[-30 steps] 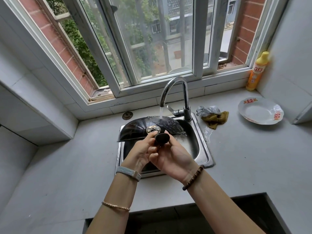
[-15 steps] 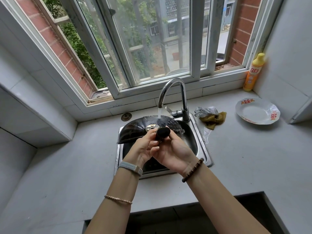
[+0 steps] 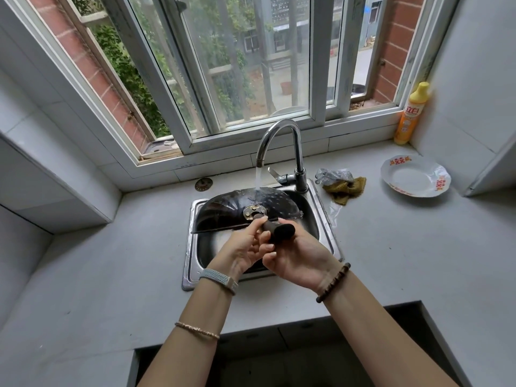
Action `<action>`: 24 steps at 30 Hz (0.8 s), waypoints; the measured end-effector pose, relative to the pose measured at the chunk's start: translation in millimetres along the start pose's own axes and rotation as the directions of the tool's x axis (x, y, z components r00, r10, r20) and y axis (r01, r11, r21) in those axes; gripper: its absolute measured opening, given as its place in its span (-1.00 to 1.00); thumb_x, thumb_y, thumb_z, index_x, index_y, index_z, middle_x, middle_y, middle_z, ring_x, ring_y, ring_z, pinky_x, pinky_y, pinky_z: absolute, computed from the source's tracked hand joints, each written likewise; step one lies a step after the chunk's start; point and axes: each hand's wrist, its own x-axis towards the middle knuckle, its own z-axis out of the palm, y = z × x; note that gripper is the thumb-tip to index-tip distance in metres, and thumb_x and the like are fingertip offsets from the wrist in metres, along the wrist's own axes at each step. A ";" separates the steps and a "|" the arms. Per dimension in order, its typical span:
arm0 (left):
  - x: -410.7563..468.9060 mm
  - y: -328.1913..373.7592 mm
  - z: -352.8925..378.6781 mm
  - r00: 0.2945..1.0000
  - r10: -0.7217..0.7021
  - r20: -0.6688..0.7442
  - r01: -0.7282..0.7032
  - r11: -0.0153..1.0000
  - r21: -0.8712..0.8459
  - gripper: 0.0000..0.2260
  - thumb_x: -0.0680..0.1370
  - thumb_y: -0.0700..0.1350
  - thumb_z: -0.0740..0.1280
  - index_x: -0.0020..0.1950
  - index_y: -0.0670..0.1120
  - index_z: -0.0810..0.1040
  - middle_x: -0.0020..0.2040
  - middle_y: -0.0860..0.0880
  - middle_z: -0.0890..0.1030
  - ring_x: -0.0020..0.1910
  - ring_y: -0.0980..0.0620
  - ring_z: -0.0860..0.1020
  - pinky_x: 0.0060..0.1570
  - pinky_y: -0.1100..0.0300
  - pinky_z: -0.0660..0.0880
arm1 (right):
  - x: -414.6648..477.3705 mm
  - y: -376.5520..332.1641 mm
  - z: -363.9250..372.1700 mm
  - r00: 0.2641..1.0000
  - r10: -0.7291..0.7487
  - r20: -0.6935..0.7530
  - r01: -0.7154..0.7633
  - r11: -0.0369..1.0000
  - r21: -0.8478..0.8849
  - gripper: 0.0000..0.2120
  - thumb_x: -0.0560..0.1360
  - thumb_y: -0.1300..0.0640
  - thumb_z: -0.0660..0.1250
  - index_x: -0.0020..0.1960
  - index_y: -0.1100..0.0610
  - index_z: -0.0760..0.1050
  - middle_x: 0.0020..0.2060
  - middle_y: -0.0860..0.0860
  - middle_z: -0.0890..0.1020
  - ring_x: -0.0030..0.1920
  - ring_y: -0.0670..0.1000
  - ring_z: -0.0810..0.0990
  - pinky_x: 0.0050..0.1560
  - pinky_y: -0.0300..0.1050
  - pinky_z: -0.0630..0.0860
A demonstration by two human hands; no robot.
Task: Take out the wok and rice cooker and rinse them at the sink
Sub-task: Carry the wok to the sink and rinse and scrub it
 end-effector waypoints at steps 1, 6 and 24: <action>-0.7 -5.4 -1.4 1.000 -0.010 0.001 0.010 1.000 0.016 -0.68 0.54 -0.04 0.37 -0.33 -0.15 0.39 -0.62 0.03 0.43 -0.71 0.11 0.39 -0.69 0.33 0.36 | -3.5 1.5 -3.4 1.000 0.015 -0.008 -0.016 0.999 -0.044 -0.71 0.58 -0.02 0.09 -0.04 0.18 0.45 -0.33 0.00 0.48 -0.42 -0.08 0.42 -0.43 -0.30 0.40; -6.7 -33.0 -10.3 0.999 -0.030 0.012 0.029 0.996 0.086 -0.72 0.53 0.00 0.38 -0.28 -0.11 0.43 -0.59 0.03 0.38 -0.66 0.10 0.41 -0.60 0.31 0.41 | -19.1 15.4 -20.9 0.996 0.079 -0.047 -0.088 0.973 -0.214 -0.74 0.57 0.00 0.11 -0.07 0.16 0.46 -0.35 -0.01 0.45 -0.38 -0.08 0.39 -0.38 -0.29 0.38; -15.9 -110.8 -19.1 0.986 -0.131 0.101 0.129 0.991 0.023 -0.71 0.53 -0.05 0.36 0.05 -0.28 0.60 -0.39 -0.04 0.30 -0.53 0.09 0.30 -0.51 0.30 0.43 | -40.2 43.3 -69.2 0.912 0.260 -0.318 -0.363 0.872 -0.328 -0.89 0.58 0.15 0.21 0.01 0.14 0.49 -0.36 0.03 0.49 -0.47 -0.11 0.47 -0.45 -0.30 0.47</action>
